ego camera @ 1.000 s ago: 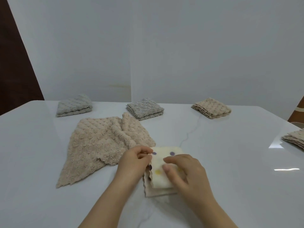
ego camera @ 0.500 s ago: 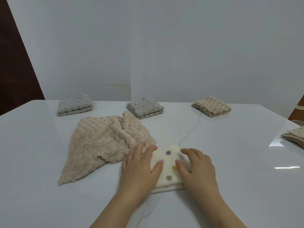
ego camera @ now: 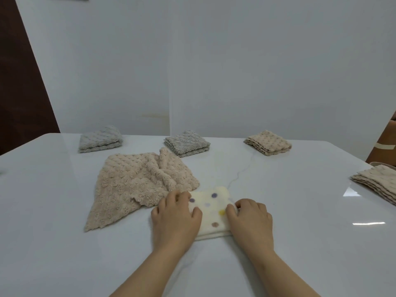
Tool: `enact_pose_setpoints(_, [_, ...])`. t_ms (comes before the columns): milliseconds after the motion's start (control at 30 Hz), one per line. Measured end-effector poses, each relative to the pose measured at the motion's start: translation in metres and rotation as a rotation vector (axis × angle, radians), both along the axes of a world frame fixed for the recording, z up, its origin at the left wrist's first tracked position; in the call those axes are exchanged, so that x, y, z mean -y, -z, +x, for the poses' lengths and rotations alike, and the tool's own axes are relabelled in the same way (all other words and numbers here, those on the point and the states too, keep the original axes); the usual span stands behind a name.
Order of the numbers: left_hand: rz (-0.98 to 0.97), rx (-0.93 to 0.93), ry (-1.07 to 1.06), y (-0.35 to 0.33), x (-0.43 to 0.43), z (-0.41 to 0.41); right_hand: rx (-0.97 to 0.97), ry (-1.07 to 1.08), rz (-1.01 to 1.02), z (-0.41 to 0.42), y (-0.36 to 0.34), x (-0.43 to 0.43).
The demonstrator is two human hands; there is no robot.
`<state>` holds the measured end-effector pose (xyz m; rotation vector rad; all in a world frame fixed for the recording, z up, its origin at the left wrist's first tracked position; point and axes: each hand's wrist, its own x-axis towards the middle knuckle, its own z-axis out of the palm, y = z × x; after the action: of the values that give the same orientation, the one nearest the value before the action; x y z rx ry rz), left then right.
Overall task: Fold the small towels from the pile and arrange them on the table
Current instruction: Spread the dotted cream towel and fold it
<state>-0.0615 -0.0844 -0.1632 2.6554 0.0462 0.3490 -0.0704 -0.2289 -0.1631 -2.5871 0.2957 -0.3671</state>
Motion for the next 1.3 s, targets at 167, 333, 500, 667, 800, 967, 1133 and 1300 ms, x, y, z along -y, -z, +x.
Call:
enact_pose_setpoints(167, [0.019,-0.027,-0.073,-0.003,0.000,-0.008,-0.011,0.085,-0.090,-0.008,-0.001,-0.003])
enact_pose_setpoints(333, [-0.043,-0.030,-0.019,-0.005,0.001,-0.007,0.012,0.024,-0.023,-0.009,-0.005,-0.002])
enact_pose_setpoints(500, [-0.158,-0.030,0.030,-0.011,-0.004,-0.003,0.068,-0.020,0.036,-0.004,-0.008,-0.002])
enact_pose_setpoints(667, [-0.299,-0.006,0.059,-0.009,-0.010,-0.006,0.079,-0.018,0.167,-0.005,-0.002,0.002])
enact_pose_setpoints(800, [-0.300,0.040,0.040,0.000,-0.009,0.000,0.039,-0.017,0.124,0.002,0.000,0.003])
enact_pose_setpoints(967, [-0.233,0.015,0.022,0.002,-0.009,0.003,0.012,0.004,0.106,0.003,0.003,0.000])
enact_pose_setpoints(1133, [-0.243,-0.214,0.121,-0.008,-0.018,-0.003,-0.136,0.038,0.075,-0.011,-0.001,0.002])
enact_pose_setpoints(1300, [-0.419,-0.552,0.088,-0.028,-0.015,-0.018,-0.305,0.079,0.204,-0.042,-0.015,0.008])
